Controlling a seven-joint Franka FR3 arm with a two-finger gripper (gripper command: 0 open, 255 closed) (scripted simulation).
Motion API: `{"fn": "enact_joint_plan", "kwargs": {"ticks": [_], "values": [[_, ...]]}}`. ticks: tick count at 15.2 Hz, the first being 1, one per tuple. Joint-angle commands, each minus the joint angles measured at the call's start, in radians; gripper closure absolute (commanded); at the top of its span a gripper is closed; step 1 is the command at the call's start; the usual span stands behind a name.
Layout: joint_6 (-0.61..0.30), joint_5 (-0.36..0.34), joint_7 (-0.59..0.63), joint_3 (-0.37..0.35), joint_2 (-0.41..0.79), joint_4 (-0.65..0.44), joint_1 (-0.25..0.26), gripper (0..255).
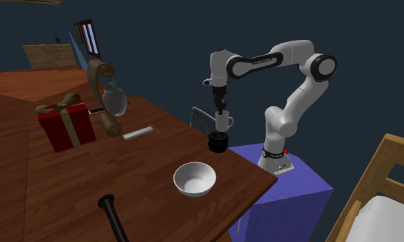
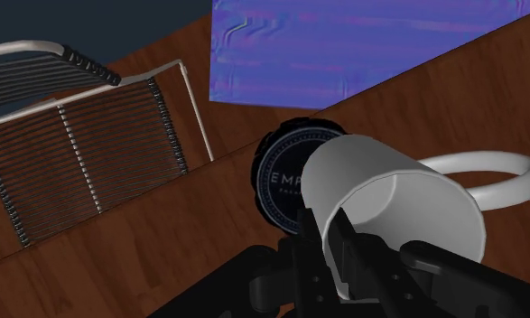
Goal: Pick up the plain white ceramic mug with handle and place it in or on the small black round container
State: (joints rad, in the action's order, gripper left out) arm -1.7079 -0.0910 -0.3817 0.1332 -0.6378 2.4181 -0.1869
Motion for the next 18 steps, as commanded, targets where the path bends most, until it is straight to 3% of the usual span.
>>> {"fn": "enact_joint_plan", "kwargs": {"ticks": [1,8,16,17,18], "values": [[-0.026,-0.001,0.001,0.001,-0.001,0.027,0.000,255],[-0.127,-0.007,0.003,0.008,0.009,0.117,-0.003,255],[-0.127,-0.007,0.003,0.009,0.009,0.117,-0.002,255],[-0.127,-0.007,0.004,0.008,0.009,0.117,-0.002,0],[-0.127,-0.007,0.004,0.008,0.009,0.117,-0.002,0]]}}
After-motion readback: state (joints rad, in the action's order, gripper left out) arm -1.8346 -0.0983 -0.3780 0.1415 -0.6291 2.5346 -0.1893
